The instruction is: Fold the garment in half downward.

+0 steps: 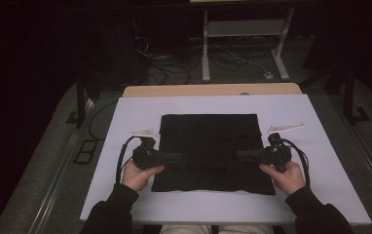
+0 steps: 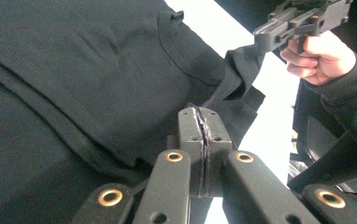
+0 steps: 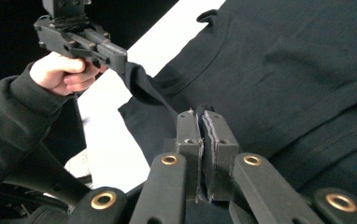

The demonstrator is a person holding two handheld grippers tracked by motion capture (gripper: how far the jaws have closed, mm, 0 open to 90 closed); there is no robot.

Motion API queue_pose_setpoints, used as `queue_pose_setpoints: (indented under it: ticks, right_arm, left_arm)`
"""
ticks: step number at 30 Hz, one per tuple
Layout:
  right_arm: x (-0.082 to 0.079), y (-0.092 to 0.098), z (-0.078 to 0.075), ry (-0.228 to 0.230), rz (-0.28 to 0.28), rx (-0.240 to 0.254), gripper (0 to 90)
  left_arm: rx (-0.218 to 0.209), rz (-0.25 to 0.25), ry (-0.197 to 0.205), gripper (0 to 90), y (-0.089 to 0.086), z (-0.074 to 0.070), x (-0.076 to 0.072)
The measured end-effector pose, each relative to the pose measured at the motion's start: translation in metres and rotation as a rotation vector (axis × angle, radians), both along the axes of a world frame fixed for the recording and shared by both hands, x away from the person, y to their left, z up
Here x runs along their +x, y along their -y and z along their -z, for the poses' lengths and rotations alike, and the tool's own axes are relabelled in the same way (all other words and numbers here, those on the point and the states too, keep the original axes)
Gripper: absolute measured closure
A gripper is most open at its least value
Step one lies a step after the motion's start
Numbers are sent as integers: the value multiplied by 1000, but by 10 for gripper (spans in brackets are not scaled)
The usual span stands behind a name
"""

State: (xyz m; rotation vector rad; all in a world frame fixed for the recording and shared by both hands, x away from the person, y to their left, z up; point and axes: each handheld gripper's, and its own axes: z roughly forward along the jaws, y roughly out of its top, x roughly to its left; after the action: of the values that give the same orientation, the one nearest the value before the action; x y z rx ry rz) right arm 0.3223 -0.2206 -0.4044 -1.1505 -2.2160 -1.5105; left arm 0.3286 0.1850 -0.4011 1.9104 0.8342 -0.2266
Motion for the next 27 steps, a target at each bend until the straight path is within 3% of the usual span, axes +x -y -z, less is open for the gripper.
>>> queue_pose_setpoints:
  ticks: [17,27]
  right_arm:
    - [-19,7,3,-25,-20,-28,846]
    - [-29,12,2,-31,-37,-33,846]
  left_arm:
    - [1,21,-7,878,-2,0,-18]
    - [30,62,0,877,4,1,-29]
